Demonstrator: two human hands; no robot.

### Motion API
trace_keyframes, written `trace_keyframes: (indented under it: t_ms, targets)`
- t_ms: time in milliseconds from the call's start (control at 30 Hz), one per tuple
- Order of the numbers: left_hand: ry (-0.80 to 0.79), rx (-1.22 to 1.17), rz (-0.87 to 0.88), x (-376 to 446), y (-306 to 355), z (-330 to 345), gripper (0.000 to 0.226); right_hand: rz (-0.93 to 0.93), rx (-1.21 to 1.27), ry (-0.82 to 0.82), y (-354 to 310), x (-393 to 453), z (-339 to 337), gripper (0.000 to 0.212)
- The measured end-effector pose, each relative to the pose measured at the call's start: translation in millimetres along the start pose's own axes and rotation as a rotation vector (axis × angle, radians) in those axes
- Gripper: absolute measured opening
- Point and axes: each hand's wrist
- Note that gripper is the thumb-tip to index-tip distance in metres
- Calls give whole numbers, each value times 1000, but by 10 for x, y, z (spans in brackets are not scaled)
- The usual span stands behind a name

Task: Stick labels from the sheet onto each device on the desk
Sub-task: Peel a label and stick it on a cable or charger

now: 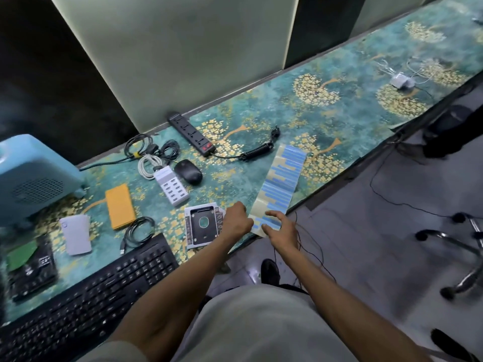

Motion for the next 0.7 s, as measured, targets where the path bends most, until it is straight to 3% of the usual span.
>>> trace_keyframes:
  t_ms: [67, 267, 367, 500, 700]
  targets:
    - [-5, -24, -50, 13, 25, -10, 14, 5, -22, -45, 12, 43, 13, 29]
    - [-162, -277, -197, 131, 70, -36, 20, 34, -20, -87, 46, 99, -113, 26]
    - [-208, -387, -268, 171, 61, -34, 12, -12, -257, -70, 14, 90, -148, 35]
    - [-231, -472, -305, 182, 59, -48, 17, -216, -506, 31, -55, 78, -183, 39]
    - [-297, -629, -389, 104, 95, -86, 15, -353, -256, -78, -101, 56, -134, 28]
Point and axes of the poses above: each hand's wrist, its own x-axis towards the middle knuckle, its own z-axis out of the palm, y = z × x, and after that the axes turned 12 degrees about -z, right-handed
